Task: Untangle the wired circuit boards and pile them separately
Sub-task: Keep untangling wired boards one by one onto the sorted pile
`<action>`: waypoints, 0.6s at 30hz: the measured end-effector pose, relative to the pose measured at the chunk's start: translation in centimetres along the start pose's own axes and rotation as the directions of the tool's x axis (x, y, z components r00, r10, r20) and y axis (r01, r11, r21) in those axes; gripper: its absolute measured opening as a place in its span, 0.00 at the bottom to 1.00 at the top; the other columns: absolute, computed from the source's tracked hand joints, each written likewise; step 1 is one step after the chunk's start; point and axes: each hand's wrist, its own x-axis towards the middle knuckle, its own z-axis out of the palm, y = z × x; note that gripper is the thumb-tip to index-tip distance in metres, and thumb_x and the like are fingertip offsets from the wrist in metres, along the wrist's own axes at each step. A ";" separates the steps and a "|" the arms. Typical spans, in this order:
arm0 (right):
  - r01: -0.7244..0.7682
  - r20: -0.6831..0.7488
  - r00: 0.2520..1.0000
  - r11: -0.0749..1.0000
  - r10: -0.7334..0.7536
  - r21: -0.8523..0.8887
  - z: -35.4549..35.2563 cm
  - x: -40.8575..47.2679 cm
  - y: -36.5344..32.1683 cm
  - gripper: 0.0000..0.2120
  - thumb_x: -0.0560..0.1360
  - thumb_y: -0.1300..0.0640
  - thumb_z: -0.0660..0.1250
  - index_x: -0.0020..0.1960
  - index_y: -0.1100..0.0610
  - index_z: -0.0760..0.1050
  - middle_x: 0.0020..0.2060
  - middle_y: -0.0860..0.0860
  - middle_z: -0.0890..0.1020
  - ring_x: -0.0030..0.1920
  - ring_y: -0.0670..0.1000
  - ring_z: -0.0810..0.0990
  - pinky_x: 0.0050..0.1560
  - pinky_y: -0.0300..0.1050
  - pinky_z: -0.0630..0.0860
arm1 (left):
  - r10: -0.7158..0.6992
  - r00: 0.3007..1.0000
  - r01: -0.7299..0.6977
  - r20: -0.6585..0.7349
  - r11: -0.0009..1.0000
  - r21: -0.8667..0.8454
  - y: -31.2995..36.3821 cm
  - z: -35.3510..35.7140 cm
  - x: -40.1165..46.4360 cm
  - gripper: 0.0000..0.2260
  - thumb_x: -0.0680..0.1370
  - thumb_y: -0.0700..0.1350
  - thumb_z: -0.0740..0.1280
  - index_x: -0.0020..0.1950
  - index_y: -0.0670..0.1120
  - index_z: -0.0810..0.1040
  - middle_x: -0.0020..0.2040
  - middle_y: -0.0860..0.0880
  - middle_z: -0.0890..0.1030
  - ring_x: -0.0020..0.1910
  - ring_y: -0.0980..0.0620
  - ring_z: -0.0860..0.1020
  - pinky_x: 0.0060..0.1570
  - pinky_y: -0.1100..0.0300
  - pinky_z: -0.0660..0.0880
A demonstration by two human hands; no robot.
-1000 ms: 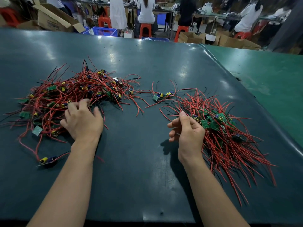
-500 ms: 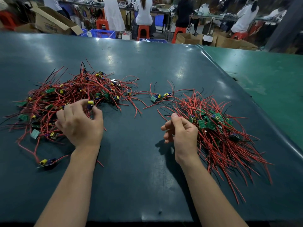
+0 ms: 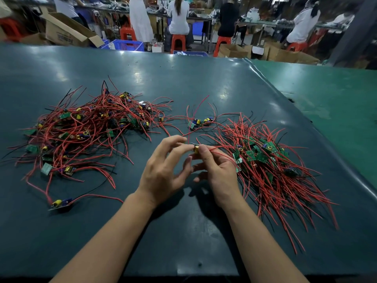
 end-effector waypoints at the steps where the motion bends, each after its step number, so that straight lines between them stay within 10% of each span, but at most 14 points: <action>1: 0.006 -0.034 0.999 1.000 -0.006 -0.001 -0.1 0.1 0.0 0.06 0.80 0.58 0.64 0.49 0.57 0.79 0.37 0.51 0.84 0.30 0.49 0.81 0.24 0.39 0.75 | -0.024 0.999 0.024 -0.022 0.999 -0.023 0.1 0.0 0.0 0.08 0.74 0.36 0.71 0.52 0.36 0.81 0.52 0.40 0.78 0.49 0.47 0.78 0.53 0.58 0.77; 8: 0.016 -0.019 1.000 0.999 -0.017 -0.045 -0.2 0.2 0.2 0.06 0.76 0.62 0.69 0.46 0.52 0.84 0.35 0.49 0.84 0.31 0.47 0.81 0.25 0.39 0.75 | -0.510 0.830 0.557 0.225 0.740 -0.377 -0.3 0.0 0.0 0.13 0.74 0.49 0.73 0.55 0.45 0.81 0.42 0.51 0.83 0.37 0.51 0.81 0.40 0.56 0.80; 18: -0.058 0.021 0.998 0.990 0.056 0.130 -0.1 0.6 0.2 0.06 0.74 0.58 0.70 0.45 0.52 0.86 0.38 0.48 0.83 0.30 0.47 0.77 0.24 0.36 0.70 | -0.597 0.753 0.603 0.276 0.457 -0.654 -0.3 -0.2 0.5 0.10 0.67 0.40 0.75 0.47 0.42 0.82 0.39 0.51 0.85 0.39 0.56 0.82 0.43 0.66 0.77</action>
